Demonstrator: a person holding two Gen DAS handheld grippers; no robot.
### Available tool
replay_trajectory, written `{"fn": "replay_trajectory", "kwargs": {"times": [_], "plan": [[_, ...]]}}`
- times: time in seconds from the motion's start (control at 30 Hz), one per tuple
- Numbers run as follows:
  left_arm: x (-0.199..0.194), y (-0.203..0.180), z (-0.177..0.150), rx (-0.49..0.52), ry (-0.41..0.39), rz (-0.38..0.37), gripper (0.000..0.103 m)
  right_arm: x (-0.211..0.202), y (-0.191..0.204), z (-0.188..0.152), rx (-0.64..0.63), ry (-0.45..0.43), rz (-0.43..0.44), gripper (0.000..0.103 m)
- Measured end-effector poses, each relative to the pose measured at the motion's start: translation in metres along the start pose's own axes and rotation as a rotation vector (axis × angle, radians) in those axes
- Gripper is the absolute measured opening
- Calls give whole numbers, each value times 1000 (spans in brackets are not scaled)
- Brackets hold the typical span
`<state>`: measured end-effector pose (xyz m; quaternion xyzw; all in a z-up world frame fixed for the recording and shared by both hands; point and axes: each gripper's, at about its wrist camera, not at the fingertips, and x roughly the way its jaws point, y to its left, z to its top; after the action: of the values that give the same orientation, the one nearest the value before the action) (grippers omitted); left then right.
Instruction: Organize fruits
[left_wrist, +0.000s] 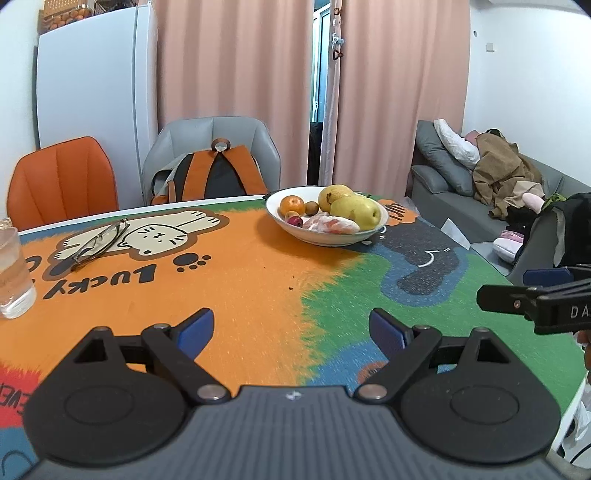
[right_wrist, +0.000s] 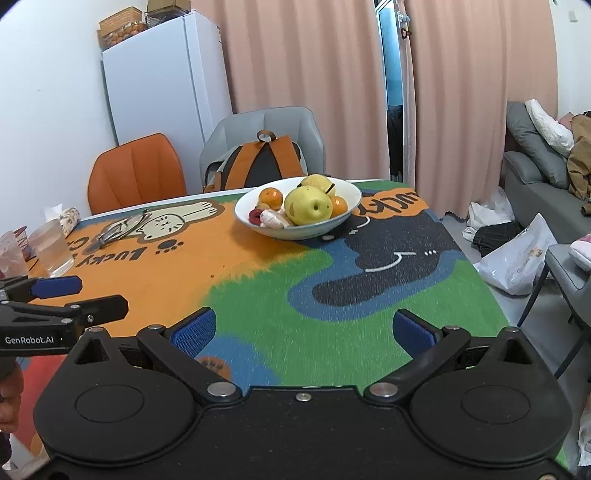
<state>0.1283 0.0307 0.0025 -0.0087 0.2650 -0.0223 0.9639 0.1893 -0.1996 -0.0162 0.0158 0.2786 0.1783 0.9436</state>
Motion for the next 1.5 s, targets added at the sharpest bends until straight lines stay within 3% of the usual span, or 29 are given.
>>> {"fn": "replay_trajectory", "kwargs": {"times": [0.43,1.5], "plan": [[-39,-16,-27,3,-12,34,90,-31,9,-26,-42,-19,4,103],[-107,-17,-61,-45,-38,63,90,-79,19,-51,-105,-73,2,103]]}}
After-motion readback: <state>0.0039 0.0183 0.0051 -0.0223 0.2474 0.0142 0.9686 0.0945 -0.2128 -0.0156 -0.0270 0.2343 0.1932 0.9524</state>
